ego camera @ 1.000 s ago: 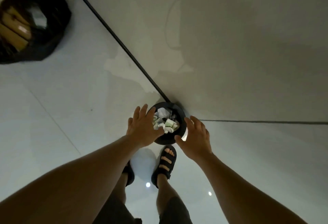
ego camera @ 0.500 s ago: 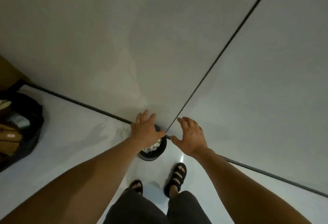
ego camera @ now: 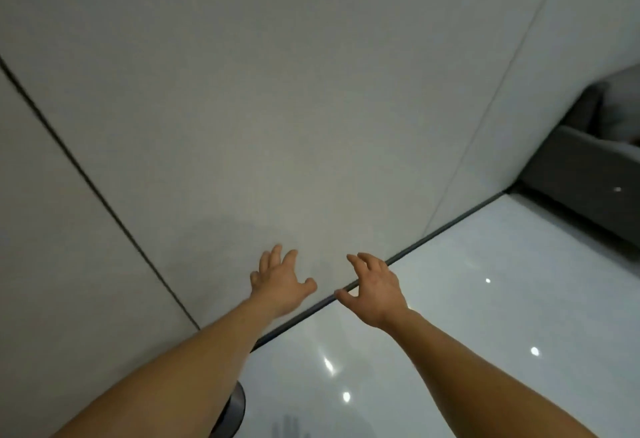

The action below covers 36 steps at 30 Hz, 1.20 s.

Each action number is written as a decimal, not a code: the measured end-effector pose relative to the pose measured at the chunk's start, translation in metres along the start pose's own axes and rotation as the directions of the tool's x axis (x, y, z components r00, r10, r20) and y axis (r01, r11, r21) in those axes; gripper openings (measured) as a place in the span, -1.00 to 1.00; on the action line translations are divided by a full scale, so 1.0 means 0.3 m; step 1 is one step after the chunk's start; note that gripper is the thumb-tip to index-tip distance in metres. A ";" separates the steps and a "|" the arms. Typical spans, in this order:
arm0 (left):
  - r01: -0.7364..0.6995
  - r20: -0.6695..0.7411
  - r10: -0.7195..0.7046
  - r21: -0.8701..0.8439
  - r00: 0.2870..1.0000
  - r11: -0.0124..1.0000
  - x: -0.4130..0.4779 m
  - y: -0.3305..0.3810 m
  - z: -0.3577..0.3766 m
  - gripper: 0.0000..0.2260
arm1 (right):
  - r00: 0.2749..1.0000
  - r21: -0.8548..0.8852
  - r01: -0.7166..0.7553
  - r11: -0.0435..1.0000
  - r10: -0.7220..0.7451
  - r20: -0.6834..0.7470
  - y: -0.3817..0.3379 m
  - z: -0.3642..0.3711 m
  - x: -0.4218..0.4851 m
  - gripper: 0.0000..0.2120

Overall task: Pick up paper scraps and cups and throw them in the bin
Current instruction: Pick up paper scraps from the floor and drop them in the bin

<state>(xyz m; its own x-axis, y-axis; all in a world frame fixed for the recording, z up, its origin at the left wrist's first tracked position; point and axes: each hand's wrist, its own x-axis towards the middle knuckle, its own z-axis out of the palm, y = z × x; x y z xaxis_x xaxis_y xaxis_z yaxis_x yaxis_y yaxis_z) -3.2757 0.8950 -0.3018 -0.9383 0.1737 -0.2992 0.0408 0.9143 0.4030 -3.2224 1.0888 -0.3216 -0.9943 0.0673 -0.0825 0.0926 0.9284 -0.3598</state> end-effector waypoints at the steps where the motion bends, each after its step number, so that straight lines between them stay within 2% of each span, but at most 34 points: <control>1: -0.047 0.001 0.047 0.028 0.999 0.998 0.011 0.105 0.022 -0.29 | 0.999 0.014 -0.036 0.999 0.037 -0.035 0.083 -0.048 -0.030 -0.24; 8: -0.350 0.072 0.344 0.108 0.936 0.930 -0.002 0.857 0.280 -0.33 | 0.920 0.046 -0.350 0.935 0.353 -0.168 0.720 -0.328 -0.309 -0.26; 15: -0.510 0.221 0.484 0.079 0.847 0.856 -0.023 1.351 0.534 -0.31 | 0.793 0.105 -0.577 0.810 0.586 -0.164 1.168 -0.459 -0.523 -0.26; 21: -0.592 0.346 0.521 0.138 0.780 0.794 0.089 1.641 0.704 -0.32 | 0.690 0.150 -0.690 0.708 0.706 -0.161 1.462 -0.530 -0.556 -0.27; 24: -0.637 0.375 0.561 0.113 0.738 0.762 0.181 1.830 0.775 -0.32 | 0.638 0.136 -0.740 0.659 0.752 -0.168 1.628 -0.603 -0.520 -0.27; 31: -0.770 0.418 0.687 0.052 0.595 0.636 0.367 2.331 0.887 -0.33 | 0.488 0.182 -0.836 0.518 0.853 -0.185 1.976 -0.776 -0.449 -0.26; 36: -0.841 0.486 0.720 0.061 0.496 0.538 0.392 2.668 1.038 -0.32 | 0.382 0.225 -0.883 0.412 0.909 -0.165 2.246 -0.865 -0.509 -0.25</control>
<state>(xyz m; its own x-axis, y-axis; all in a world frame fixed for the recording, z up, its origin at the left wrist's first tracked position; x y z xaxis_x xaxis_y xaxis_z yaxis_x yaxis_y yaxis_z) -3.2464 1.7611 -0.2837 -0.2691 0.9220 -0.2783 0.8316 0.3682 0.4159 -3.0219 1.7990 -0.3102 -0.3044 0.9301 -0.2053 0.9280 0.2410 -0.2842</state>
